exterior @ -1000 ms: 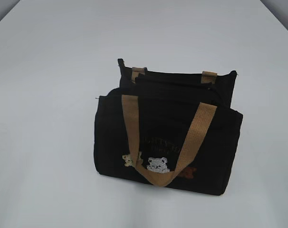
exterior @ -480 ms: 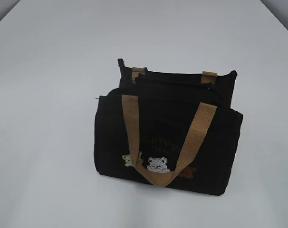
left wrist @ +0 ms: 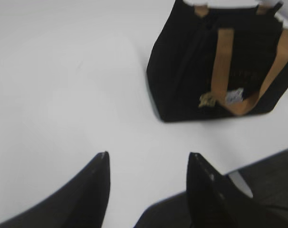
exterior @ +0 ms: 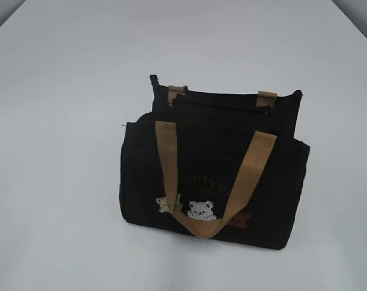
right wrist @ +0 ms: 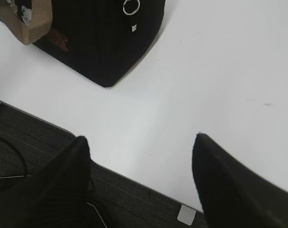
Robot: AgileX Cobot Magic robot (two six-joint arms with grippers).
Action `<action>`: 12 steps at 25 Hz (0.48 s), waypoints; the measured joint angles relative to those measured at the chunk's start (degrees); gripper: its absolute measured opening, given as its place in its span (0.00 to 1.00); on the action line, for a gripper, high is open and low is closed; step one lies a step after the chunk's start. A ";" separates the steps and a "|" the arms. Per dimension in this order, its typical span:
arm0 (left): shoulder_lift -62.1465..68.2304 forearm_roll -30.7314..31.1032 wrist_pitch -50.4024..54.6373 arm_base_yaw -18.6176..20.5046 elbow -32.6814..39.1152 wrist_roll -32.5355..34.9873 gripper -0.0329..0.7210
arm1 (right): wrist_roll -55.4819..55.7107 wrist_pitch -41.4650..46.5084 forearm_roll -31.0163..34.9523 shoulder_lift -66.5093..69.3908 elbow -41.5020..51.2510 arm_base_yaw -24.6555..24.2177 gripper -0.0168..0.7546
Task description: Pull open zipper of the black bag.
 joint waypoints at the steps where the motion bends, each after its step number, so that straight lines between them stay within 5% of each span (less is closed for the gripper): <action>1: 0.00 0.77 2.07 0.00 -0.02 0.00 0.57 | 0.00 -0.05 0.00 0.00 0.00 0.00 0.70; 12: 0.00 2.35 1.55 0.00 0.79 0.00 0.57 | 0.00 -0.05 0.00 0.00 0.06 0.00 0.69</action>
